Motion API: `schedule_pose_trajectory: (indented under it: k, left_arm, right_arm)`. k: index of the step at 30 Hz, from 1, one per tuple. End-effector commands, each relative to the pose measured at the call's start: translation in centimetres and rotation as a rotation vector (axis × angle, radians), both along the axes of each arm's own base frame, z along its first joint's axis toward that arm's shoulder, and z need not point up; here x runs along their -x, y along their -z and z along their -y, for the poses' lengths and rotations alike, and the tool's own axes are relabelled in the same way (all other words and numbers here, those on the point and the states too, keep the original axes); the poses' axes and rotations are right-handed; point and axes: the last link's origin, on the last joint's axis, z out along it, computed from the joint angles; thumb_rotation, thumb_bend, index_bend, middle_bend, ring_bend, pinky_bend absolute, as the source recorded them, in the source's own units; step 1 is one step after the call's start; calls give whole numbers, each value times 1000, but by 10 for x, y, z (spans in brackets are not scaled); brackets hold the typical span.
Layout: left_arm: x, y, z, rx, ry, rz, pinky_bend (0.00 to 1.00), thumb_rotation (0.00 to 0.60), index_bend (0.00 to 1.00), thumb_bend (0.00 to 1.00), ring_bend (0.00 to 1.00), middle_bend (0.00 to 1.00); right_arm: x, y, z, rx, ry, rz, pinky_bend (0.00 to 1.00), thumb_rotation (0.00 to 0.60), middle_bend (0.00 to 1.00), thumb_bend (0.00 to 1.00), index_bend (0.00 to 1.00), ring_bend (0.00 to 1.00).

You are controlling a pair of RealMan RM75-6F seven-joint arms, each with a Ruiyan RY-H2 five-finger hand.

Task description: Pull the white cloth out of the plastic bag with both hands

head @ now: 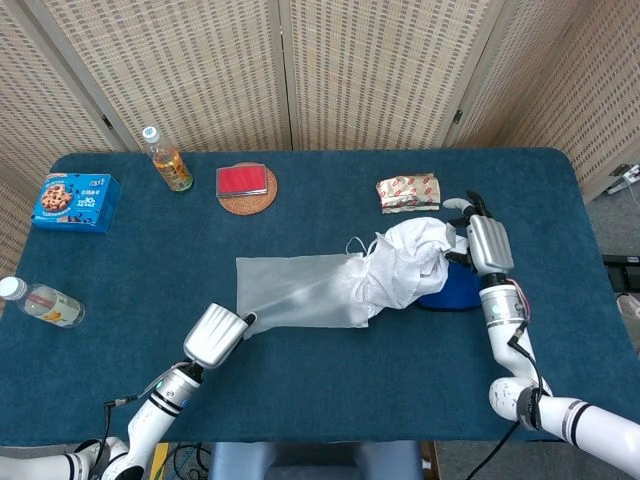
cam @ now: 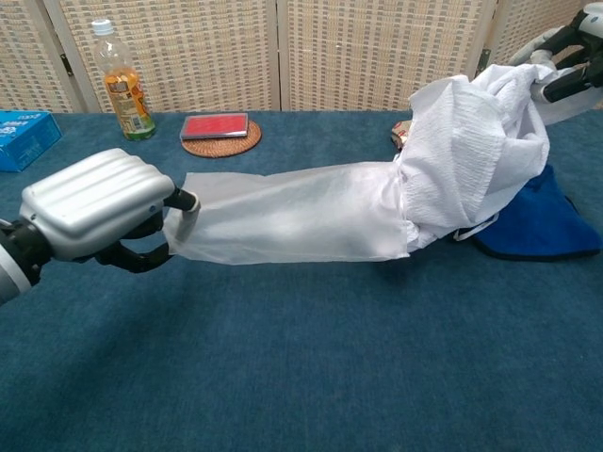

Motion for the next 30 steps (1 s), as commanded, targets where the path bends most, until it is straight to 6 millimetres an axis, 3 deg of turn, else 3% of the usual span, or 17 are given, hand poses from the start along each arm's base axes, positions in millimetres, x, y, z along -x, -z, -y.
schedule_pose_trajectory:
  k: [1, 24, 27, 30]
  left_arm:
    - [4, -2, -1, -5, -11, -2, 1000, 600, 724, 450, 914, 1000]
    - [34, -20, -3, -38, -94, -7, 1000, 600, 700, 449, 908, 1000]
    - [32, -20, -3, -33, -85, -6, 1000, 600, 593, 422, 904, 1000]
    - [30, -23, -4, -30, -86, 8, 1000, 600, 462, 343, 901, 1000]
  right_arm:
    - [0, -4, 0, 14, 2, 9, 214, 600, 257, 549, 841, 40]
    - [3, -20, -4, 71, 3, 30, 214, 600, 263, 533, 839, 52]
    - [3, -16, -7, 53, -12, 23, 214, 600, 261, 438, 714, 52]
    - [2, -12, -9, 31, -23, -2, 214, 600, 249, 276, 452, 52]
